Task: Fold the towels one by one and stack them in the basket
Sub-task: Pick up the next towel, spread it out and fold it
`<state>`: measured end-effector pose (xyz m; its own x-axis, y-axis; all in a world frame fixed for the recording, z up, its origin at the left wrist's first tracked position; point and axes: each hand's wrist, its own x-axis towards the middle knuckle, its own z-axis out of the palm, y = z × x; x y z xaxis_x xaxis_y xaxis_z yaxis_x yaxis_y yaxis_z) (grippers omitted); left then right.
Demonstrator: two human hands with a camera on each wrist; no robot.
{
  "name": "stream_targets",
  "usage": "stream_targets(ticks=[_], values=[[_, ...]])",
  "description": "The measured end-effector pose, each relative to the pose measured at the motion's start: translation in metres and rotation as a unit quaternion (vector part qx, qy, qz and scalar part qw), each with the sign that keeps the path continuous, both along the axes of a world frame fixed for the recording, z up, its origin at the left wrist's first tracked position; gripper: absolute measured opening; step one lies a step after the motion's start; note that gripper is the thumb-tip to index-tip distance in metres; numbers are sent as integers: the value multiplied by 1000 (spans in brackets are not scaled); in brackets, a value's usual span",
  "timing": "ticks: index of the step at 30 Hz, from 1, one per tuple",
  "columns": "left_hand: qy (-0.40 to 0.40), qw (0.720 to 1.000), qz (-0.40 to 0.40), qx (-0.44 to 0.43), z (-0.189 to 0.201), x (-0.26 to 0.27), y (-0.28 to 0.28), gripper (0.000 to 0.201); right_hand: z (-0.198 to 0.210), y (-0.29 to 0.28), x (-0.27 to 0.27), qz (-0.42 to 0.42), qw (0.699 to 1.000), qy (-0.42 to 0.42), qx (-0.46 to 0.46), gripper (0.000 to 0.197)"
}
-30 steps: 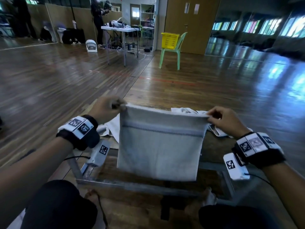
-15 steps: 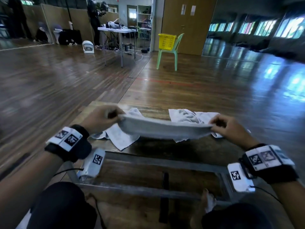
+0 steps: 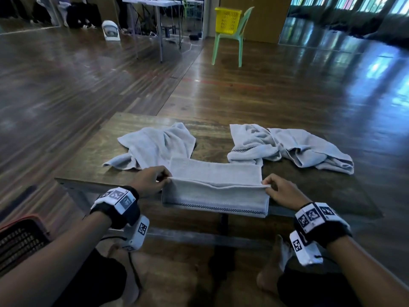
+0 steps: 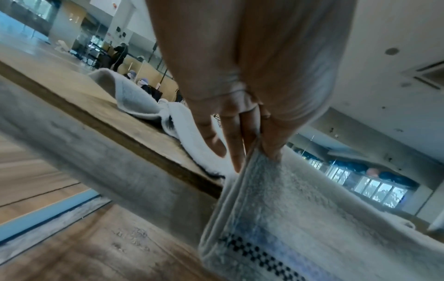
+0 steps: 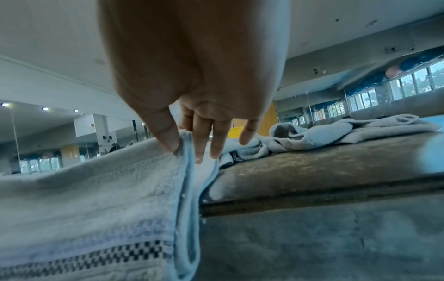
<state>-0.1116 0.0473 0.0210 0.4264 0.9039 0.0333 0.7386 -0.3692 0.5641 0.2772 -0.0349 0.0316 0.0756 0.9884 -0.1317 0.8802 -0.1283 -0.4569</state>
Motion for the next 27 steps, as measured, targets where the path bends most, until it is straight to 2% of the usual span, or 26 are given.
stream_targets(ticks=[15,23,27], values=[[-40,997,19,68,-16,18,67,12,-12,63,10,-61,998,5,35,8],[-26,997,9,71,-20,25,90,10,-11,86,14,-59,998,5,26,13],[12,999,8,49,-24,28,98,11,-12,94,19,-48,999,16,10,17]])
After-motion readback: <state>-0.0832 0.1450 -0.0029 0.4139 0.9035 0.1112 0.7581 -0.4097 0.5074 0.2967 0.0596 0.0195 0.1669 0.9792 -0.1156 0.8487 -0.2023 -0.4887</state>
